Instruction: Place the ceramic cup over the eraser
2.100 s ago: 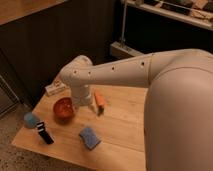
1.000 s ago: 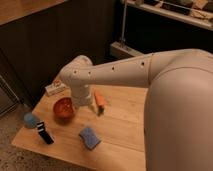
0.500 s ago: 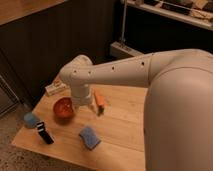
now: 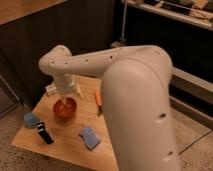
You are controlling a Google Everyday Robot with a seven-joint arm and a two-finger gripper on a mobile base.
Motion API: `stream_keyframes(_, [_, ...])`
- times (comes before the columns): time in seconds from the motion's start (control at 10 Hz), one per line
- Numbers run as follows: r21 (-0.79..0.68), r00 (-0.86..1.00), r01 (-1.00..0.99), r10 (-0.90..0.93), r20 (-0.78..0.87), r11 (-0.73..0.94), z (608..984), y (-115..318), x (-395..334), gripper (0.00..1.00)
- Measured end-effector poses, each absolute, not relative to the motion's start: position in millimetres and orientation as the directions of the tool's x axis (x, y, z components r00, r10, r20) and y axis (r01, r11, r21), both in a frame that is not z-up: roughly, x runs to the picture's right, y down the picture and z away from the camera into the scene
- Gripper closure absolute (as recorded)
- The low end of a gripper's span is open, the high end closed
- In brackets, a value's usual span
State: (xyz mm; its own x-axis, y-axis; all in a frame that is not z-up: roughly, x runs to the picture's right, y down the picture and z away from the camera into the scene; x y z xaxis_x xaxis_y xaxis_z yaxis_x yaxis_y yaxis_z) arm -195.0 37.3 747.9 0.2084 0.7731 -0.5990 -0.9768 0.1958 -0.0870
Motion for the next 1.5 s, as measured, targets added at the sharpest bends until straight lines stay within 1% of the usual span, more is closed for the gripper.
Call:
stream_keyframes(0.3, [-0.142,0.314,-0.947,0.741,-0.594,0.288,763,35,-267,0.35])
stream_keyframes(0.6, [-0.227,0.414,-0.909,0.693,-0.589,0.350,770,50,-334,0.35])
stream_keyframes(0.8, [-0.287,0.463,-0.886,0.664,-0.586,0.364,772,58,-364,0.35])
stream_keyframes(1.3, [-0.421,0.532,-0.844,0.620,-0.576,0.333,762,77,-400,0.35])
stream_keyframes(1.5, [-0.439,0.565,-0.823,0.599,-0.568,0.360,762,90,-402,0.35])
